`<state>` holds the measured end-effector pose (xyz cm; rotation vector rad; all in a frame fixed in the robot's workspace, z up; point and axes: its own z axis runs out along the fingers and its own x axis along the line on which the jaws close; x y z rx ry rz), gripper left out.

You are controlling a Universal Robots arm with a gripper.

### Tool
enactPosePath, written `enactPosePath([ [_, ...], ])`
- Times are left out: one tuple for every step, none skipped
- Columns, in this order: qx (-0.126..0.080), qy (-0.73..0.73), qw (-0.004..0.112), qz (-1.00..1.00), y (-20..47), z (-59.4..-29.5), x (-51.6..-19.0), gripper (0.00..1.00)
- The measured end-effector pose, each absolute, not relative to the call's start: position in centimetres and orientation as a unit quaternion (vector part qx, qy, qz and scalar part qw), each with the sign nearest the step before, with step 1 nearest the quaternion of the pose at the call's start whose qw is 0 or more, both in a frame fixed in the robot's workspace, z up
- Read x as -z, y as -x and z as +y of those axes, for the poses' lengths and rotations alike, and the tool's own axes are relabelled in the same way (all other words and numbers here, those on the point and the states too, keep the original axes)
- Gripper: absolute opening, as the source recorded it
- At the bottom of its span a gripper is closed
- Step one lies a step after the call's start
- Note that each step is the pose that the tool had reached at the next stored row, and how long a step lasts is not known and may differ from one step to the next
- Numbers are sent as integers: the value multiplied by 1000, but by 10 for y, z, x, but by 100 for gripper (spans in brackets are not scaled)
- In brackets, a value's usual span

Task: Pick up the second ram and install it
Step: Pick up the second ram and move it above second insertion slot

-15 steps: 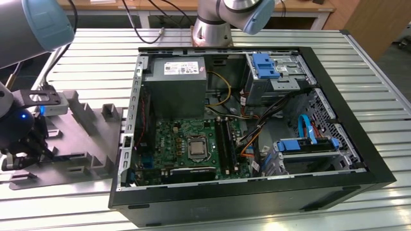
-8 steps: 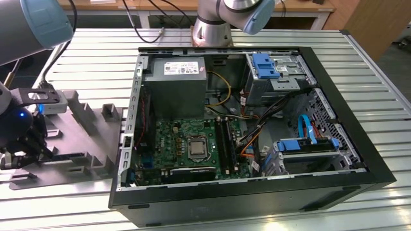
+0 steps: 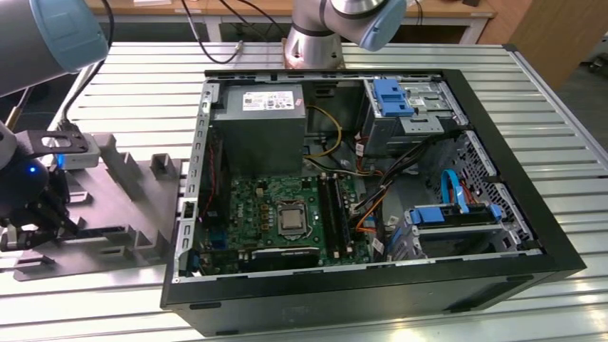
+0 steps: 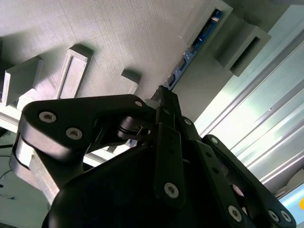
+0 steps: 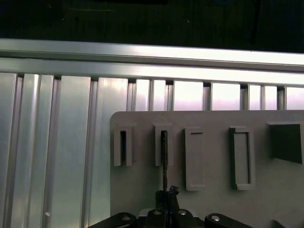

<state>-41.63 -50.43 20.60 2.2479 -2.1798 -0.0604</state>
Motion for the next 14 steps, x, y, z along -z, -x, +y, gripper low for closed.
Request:
enactPosePath([
  [19,-718,5,-696,416,-504,-206,11],
  [19,-718,5,-696,416,-504,-206,11],
  [19,-718,5,-696,416,-504,-208,11],
  [19,-718,5,-696,416,-504,-210,11],
  [19,-718,5,-696,416,-504,-212,11],
  [19,-718,5,-696,416,-504,-215,11],
  [19,-718,5,-696,416,-504,-219,11],
  [19,-718,5,-696,416,-504,-222,11],
  [19,-718,5,-696,416,-504,-226,11],
  [19,-718,5,-696,416,-504,-229,11],
  [19,-718,5,-696,416,-504,-233,11],
  [19,-718,5,-696,416,-504,-237,11],
  [19,-718,5,-696,416,-504,-240,11],
  [19,-718,5,-696,416,-504,-243,11],
])
